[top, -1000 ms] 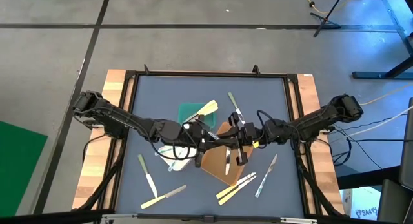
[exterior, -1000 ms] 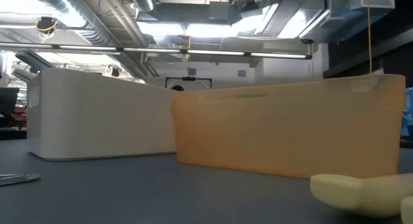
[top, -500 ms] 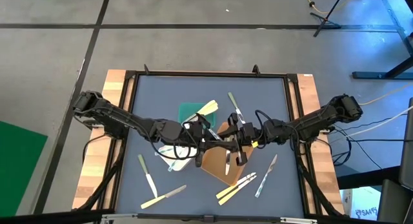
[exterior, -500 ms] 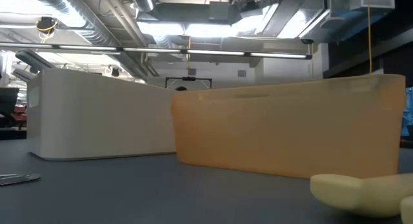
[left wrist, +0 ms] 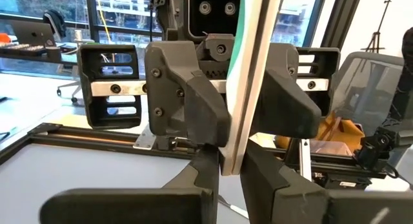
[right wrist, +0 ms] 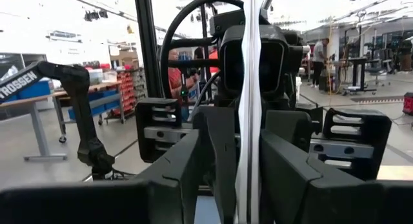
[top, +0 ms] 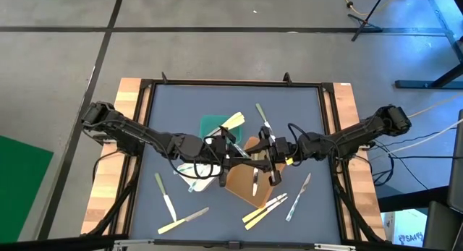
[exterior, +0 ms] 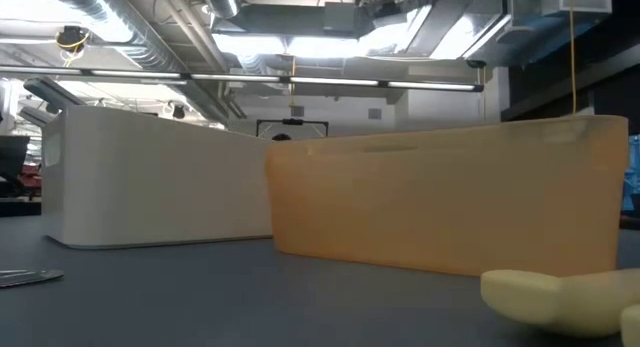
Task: Sort silverware by color (type)
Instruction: Put the blue patterned knife into the white bin, then put the yellow knife into the blue bin
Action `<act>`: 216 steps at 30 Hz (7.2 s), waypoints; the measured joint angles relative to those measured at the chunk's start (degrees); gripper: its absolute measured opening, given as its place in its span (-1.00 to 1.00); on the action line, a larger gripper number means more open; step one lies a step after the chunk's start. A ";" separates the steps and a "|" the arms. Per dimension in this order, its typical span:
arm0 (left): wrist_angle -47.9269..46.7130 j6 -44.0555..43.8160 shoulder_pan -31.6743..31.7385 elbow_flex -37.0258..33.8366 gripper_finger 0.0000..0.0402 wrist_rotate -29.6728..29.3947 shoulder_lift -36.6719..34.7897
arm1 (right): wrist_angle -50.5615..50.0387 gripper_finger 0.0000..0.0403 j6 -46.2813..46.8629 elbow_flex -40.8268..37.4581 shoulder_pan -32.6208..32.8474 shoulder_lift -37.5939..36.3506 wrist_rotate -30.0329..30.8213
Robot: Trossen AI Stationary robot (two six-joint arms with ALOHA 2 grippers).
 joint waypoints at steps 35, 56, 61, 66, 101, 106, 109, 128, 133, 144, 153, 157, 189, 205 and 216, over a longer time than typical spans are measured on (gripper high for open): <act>-30.69 -5.26 -13.81 -0.02 -0.82 -19.81 -21.43 | -24.26 -0.31 -0.64 0.02 -0.02 -14.44 0.82; -77.45 -52.47 -25.57 -0.04 -0.83 -13.46 -21.34 | -24.54 -0.31 0.05 0.02 -0.02 -14.44 0.85; -77.86 -55.66 -26.52 -0.04 -0.83 -7.11 -15.53 | -24.54 -0.31 0.09 0.02 -0.02 -14.44 0.85; -77.80 -57.56 -26.51 -0.04 -0.83 0.13 -9.02 | -24.52 -0.31 0.19 0.04 -0.02 -14.44 0.85; -77.83 -59.04 1.58 -0.09 -0.81 57.78 -3.34 | -27.34 -0.31 0.23 0.09 -0.02 -14.40 0.68; -77.84 -59.04 4.46 -0.09 -0.81 57.89 -2.85 | -27.34 -0.31 0.23 0.09 -0.02 -14.40 0.35; -77.84 -59.01 4.81 -0.09 -0.81 59.90 -1.47 | -27.35 -0.31 0.23 0.09 -0.02 -14.40 0.21; -77.71 -57.00 5.41 -0.09 -0.80 63.87 8.68 | -27.36 -0.31 0.23 0.09 -0.03 -14.40 -1.27; -77.74 -56.98 6.52 -0.09 -0.76 63.04 8.83 | -27.36 -0.31 0.23 0.09 -0.02 -14.40 -1.29; -77.65 -56.92 6.69 -0.09 -0.48 60.78 8.83 | -27.36 -0.31 0.22 0.09 -0.03 -14.40 -1.28; -77.72 -56.94 6.69 -0.09 -0.45 60.71 7.92 | -27.41 -0.31 0.23 0.09 -0.04 -14.39 -1.29; -77.97 -56.94 6.67 -0.09 -0.45 60.48 6.75 | -28.19 -0.31 0.23 0.09 -0.04 -14.39 -1.29; -74.18 -81.47 -14.34 -0.02 -0.44 31.82 -10.67 | -30.68 -0.31 0.21 0.09 -0.04 -14.38 -1.29; -61.41 -90.19 -38.60 0.00 -0.44 12.81 5.88 | -31.09 -0.31 0.21 0.09 -0.02 -14.38 -1.29; -59.37 -90.03 -43.37 0.00 -0.44 10.53 13.46 | -31.86 -0.31 0.21 0.09 -0.03 -14.38 -1.29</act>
